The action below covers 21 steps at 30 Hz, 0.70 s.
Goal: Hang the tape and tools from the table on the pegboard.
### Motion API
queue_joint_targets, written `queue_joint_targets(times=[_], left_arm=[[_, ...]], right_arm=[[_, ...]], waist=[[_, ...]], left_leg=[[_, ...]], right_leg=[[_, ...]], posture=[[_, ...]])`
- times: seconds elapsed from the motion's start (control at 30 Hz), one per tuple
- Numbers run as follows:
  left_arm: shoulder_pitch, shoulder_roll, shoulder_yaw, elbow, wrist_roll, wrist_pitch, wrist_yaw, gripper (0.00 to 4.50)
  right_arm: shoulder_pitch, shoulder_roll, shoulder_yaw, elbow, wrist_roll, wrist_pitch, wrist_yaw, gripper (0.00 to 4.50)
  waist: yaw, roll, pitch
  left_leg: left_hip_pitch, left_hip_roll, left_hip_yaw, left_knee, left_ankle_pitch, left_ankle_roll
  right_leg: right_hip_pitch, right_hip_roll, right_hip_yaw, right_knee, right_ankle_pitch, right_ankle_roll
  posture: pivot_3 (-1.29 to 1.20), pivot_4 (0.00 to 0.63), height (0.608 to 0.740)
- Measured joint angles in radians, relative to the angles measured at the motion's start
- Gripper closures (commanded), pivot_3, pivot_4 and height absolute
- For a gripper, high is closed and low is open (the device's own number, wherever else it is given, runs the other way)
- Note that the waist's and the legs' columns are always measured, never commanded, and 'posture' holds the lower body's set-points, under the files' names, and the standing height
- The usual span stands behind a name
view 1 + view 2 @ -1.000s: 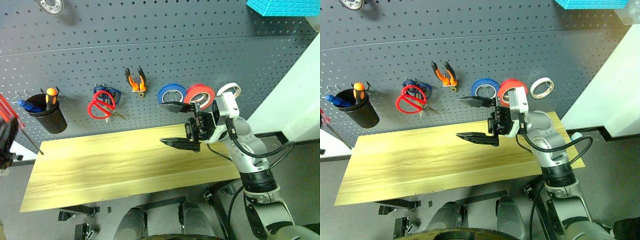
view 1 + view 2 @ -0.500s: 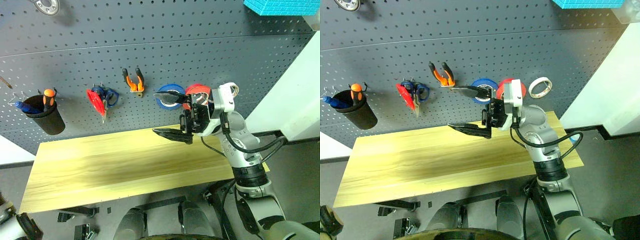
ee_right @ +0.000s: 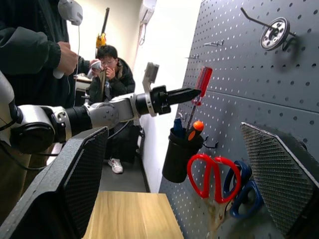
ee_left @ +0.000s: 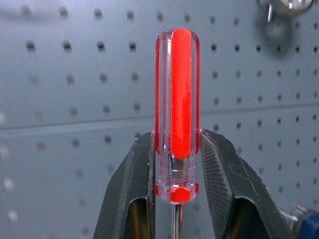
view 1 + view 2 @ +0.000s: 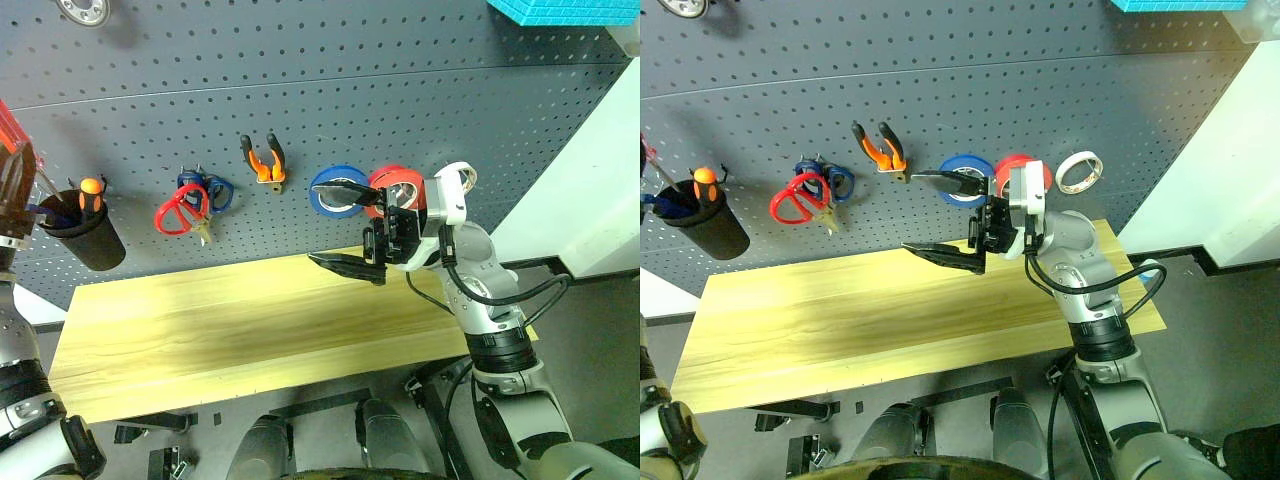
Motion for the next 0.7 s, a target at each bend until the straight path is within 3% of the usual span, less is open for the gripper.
queue_joint_targets(times=[0.27,0.3,0.53,0.7], left_arm=[[0.046,-0.015,0.0,-0.022,0.0,0.033,0.036,0.19],[0.051,-0.015,0.0,-0.031,0.0,0.033,0.04,0.03],[0.098,-0.033,0.017,-0.212,-0.069,0.089,0.087,0.03],[0.34,-0.022,0.068,-0.518,-0.207,0.234,0.053,0.03]], right_arm=[[0.005,-0.003,0.0,0.003,-0.003,-0.008,0.006,0.06],[0.005,-0.003,0.0,0.003,-0.004,-0.008,0.006,0.06],[0.019,-0.022,-0.002,0.003,-0.012,-0.01,0.005,0.06],[0.112,-0.098,-0.036,0.001,-0.036,-0.031,0.0,0.06]], waist=[[0.0,0.0,0.0],[0.001,0.0,0.0],[0.001,0.0,-0.001],[-0.004,0.0,0.0]], left_leg=[[0.0,0.0,0.0,0.0,0.0,0.0],[0.0,0.0,0.0,0.0,0.0,0.0],[0.0,0.0,0.0,0.001,0.0,0.0],[0.0,0.0,0.0,-0.001,-0.001,0.001]], right_leg=[[0.0,0.0,0.0,0.0,0.0,0.0],[0.0,0.0,0.0,0.0,0.0,0.0],[0.0,0.0,0.0,0.0,0.0,0.0],[0.0,-0.001,0.0,0.0,0.0,0.0]], posture=[[0.01,0.059,0.738],[0.01,0.061,0.738],[0.0,0.069,0.738],[0.02,0.08,0.738]])
